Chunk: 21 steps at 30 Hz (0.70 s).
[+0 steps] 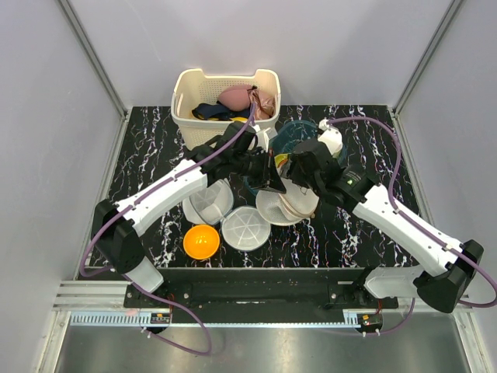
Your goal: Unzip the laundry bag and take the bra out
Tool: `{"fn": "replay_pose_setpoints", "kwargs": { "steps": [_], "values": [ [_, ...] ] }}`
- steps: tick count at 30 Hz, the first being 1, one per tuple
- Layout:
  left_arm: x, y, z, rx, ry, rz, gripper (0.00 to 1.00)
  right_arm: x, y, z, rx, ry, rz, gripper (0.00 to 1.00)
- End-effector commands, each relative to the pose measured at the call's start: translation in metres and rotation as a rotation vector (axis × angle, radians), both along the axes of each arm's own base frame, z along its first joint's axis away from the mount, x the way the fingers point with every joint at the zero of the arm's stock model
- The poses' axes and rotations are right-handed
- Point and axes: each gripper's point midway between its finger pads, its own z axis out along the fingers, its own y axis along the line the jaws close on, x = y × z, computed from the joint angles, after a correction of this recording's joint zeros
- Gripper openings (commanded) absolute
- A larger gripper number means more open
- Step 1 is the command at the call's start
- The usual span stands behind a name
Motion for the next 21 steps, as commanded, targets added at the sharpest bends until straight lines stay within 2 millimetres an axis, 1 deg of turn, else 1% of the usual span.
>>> {"fn": "replay_pose_setpoints", "kwargs": {
  "steps": [1,4,6,10,11,12,13,15,20,21],
  "values": [
    [0.0,-0.002,0.029,-0.068,-0.101,-0.011,0.0,0.008,-0.004,0.002,0.041,-0.024,-0.036,0.58],
    [-0.001,-0.003,0.032,-0.072,-0.111,-0.016,0.0,0.009,-0.002,0.003,0.048,-0.025,-0.027,0.6],
    [0.0,-0.004,0.032,-0.072,-0.115,-0.016,0.0,0.011,0.0,0.004,0.052,-0.03,-0.022,0.59],
    [0.0,-0.004,0.031,-0.069,-0.114,-0.014,0.0,0.009,-0.003,0.007,0.059,-0.045,-0.027,0.31],
    [0.0,-0.004,0.03,-0.067,-0.112,-0.015,0.0,0.009,-0.004,0.008,0.065,-0.049,-0.032,0.22],
    [0.0,-0.004,0.03,-0.066,-0.11,-0.015,0.0,0.009,-0.007,0.009,0.063,-0.056,-0.04,0.16],
    [0.0,-0.004,0.031,-0.068,-0.113,-0.015,0.0,0.007,-0.01,0.009,0.064,-0.059,-0.043,0.07],
    [0.001,-0.005,0.03,-0.065,-0.112,-0.015,0.0,0.006,-0.013,0.01,0.063,-0.065,-0.049,0.0],
    [0.002,-0.007,0.032,-0.073,-0.113,-0.024,0.0,0.001,-0.02,0.012,0.064,-0.079,-0.058,0.0],
    [0.001,-0.007,0.034,-0.078,-0.114,-0.03,0.01,0.0,-0.022,0.012,0.068,-0.083,-0.061,0.0]
  ]
}}
